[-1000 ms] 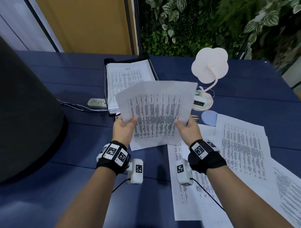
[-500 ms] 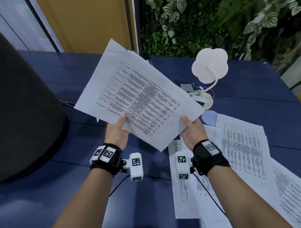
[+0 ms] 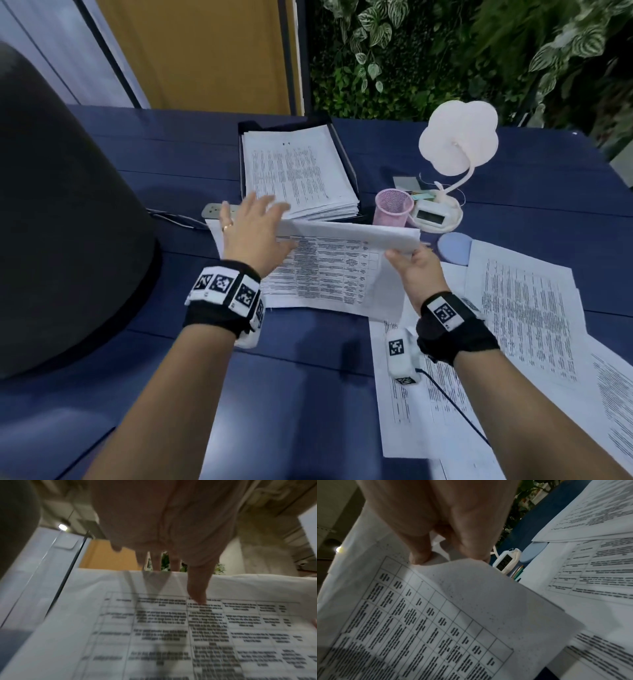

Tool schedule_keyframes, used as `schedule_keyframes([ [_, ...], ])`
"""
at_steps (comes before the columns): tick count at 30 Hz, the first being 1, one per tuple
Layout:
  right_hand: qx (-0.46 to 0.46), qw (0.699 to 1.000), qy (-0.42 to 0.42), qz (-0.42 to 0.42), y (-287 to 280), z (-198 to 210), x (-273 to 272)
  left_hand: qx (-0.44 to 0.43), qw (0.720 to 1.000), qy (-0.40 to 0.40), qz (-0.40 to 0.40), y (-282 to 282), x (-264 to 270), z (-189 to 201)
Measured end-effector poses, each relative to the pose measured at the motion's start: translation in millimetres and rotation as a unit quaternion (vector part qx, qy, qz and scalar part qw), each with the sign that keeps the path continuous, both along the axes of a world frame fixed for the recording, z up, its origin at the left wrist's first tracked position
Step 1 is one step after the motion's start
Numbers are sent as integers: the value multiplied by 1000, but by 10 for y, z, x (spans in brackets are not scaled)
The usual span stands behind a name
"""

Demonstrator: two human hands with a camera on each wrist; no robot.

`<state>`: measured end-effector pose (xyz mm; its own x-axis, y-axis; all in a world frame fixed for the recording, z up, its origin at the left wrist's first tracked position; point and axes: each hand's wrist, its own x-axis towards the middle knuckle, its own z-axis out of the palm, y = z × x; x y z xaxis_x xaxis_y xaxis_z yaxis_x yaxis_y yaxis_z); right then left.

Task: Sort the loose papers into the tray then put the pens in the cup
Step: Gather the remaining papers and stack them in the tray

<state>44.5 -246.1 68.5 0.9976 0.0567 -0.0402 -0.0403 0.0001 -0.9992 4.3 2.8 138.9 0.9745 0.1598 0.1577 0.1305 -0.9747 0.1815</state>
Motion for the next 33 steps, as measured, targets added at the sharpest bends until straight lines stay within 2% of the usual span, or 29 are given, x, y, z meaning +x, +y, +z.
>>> schedule_keyframes([
  [4,27,999,-8,23,69,45,-5,4,998,55,-2,-19,36,235],
  [10,-44,997,27,53,44,-57,-103,71,980,182,-26,-29,22,-43],
  [14,-60,997,-13,36,52,34,-48,97,981,163,-35,-22,48,-76],
  [17,-155,983,-93,29,58,208,4,110,982,153,-36,-19,60,-45],
  [19,-248,960,-123,42,61,342,22,109,981,157,-39,-31,67,-23],
  [20,-319,937,-132,53,65,395,34,110,980,160,-38,-32,74,-19],
  [22,-479,863,-140,76,90,465,42,116,980,159,-40,-42,88,-7],
  [23,-529,832,-144,86,107,483,36,121,979,156,-42,-48,96,-4],
  [25,-561,807,-146,112,139,503,17,118,981,148,-43,-72,97,-16],
  [27,-553,811,-137,134,148,521,-11,108,986,126,-32,-85,82,-35],
  [28,-539,821,-135,136,143,531,-23,101,991,88,-19,-75,72,-55],
  [33,-436,890,-94,98,38,485,3,70,991,-90,75,62,22,-144],
])
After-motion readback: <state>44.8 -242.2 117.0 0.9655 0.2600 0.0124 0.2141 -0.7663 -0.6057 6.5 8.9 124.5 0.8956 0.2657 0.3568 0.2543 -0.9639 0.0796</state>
